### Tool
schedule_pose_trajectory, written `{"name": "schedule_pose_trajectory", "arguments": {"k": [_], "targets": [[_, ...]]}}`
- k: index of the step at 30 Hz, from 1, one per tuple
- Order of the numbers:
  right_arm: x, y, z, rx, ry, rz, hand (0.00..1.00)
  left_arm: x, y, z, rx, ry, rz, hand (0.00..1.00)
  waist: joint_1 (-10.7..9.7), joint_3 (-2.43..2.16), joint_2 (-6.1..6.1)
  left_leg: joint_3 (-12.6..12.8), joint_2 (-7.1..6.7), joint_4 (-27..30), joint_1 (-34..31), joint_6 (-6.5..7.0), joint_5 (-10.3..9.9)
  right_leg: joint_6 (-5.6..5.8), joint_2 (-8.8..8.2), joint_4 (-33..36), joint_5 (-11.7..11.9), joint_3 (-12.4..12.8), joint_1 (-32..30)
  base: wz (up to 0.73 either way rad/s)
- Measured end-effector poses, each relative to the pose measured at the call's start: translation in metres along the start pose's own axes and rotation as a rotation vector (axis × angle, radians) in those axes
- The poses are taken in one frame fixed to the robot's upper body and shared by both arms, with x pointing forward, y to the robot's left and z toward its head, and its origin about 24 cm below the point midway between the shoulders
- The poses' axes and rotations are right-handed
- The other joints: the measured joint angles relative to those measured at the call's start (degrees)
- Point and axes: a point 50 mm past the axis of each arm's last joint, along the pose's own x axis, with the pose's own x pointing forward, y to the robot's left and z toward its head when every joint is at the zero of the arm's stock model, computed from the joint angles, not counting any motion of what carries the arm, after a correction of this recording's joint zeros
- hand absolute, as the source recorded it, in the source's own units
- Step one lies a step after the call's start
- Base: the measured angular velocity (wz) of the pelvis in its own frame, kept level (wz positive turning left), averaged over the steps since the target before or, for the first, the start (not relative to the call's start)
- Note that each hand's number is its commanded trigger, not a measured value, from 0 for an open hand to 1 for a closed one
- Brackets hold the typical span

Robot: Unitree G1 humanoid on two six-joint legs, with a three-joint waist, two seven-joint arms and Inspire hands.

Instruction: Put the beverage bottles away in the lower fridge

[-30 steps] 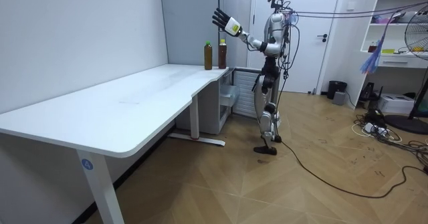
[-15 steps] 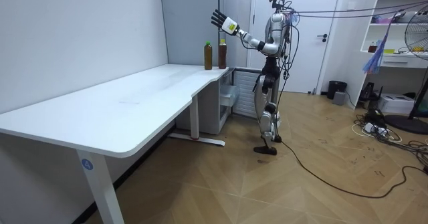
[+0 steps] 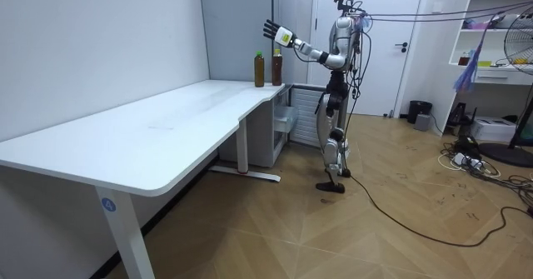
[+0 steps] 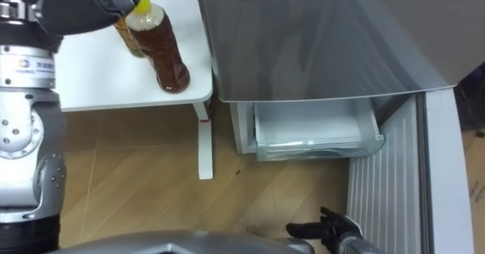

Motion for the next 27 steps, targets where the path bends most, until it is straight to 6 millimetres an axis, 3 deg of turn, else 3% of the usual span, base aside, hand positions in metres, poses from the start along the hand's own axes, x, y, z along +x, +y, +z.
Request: {"name": "schedule_pose_trajectory", "arguments": {"k": [14, 27], "targets": [[0.0, -0.002, 0.0, 0.002, 0.02, -0.034, 0.0, -0.008, -0.002, -0.01, -0.065, 0.088, -0.068, 0.0, -0.3, -0.52, 1.02, 0.6, 0.17, 0.1, 0.1, 0.0, 0.0, 0.0, 0.07, 0.0, 0.0, 0.4, -0.1, -0.02], [0.0, -0.004, 0.0, 0.005, 0.022, -0.055, 0.0, -0.01, 0.004, -0.019, -0.073, 0.129, -0.054, 0.0, -0.3, -0.35, 1.58, 0.7, 0.34, 0.8, 0.1, 0.0, 0.0, -0.01, 0.12, 0.8, 0.0, 0.3, -0.1, 0.0]]}}
